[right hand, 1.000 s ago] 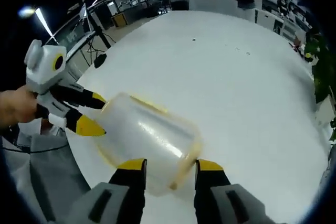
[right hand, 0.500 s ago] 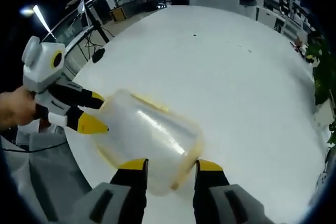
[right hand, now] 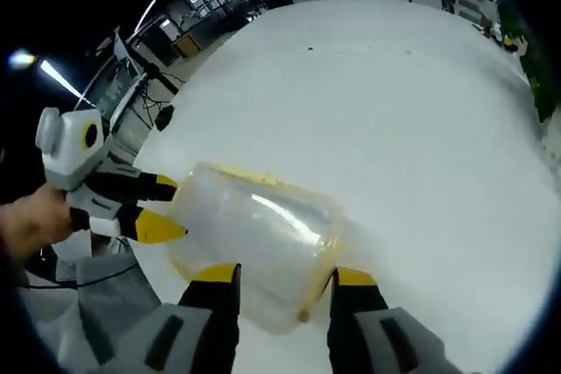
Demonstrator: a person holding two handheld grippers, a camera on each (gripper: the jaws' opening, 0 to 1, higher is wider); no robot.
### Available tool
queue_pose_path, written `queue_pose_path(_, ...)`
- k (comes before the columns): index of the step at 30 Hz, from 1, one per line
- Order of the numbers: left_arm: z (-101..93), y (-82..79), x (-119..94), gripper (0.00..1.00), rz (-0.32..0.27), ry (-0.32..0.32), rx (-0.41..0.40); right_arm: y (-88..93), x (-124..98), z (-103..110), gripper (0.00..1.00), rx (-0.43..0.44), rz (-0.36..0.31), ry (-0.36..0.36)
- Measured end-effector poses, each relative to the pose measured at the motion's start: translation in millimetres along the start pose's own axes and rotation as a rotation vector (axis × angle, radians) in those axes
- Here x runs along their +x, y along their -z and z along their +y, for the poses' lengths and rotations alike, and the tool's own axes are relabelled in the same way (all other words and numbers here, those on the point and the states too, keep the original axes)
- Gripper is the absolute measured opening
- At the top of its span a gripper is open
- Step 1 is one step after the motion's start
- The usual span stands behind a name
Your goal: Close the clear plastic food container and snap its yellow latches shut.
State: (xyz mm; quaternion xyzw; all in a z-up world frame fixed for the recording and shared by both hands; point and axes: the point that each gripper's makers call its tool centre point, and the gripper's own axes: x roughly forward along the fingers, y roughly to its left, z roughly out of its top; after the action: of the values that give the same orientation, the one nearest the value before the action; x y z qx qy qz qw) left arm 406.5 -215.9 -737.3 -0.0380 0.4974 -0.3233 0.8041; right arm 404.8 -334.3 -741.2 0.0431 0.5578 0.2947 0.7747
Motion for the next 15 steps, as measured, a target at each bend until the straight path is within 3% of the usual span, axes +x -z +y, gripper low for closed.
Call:
queue_pose_path(4,0.9,1.0,-1,0.37,-0.035,0.017,-0.009,0.3,-2,0,0.39,0.018,-0.020,-0.014)
queue_pose_path(7,0.7,1.9,-3,0.37,-0.046,0.030,0.013,-2.9,-2,-2,0.40,-0.047,-0.049,-0.002)
queue_pose_path(12,3.4,-2.0,-8,0.34,-0.069,0.055,0.155,1.0,-7,2,0.42,-0.207,-0.017,0.006)
queue_pose_path(15,1.5,-5.9,-14,0.37,-0.096,0.080,0.192,-5.0,-13,1,0.43,-0.257,-0.049,0.013)
